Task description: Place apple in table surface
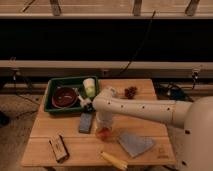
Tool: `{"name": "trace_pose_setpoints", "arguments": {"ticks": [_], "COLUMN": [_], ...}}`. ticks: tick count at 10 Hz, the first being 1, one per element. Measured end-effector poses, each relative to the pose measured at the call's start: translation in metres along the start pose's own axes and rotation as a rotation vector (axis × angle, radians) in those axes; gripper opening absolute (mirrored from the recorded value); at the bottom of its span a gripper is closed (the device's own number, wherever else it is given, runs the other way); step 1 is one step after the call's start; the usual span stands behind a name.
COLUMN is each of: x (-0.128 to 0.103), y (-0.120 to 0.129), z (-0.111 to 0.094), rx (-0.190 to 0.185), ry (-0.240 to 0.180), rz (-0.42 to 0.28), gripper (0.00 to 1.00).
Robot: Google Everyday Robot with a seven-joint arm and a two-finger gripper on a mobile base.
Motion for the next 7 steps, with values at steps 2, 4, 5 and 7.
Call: {"name": "trace_pose_setpoints", "arguments": {"ticks": [2, 4, 5, 7], "x": [0.001, 0.011, 0.02, 0.033], "y": [-0.003, 0.002, 0.01, 0.039], "z": [-0.012, -0.04, -0.057, -0.09], "rx": [-0.005, -0.011, -0.016, -0.029], "ry": [0.011, 0.047, 0.071, 0.122], "rz": [-0.007, 0.0, 0.011, 0.045], "gripper": [0.11, 0.0, 0.0, 0.0]}}
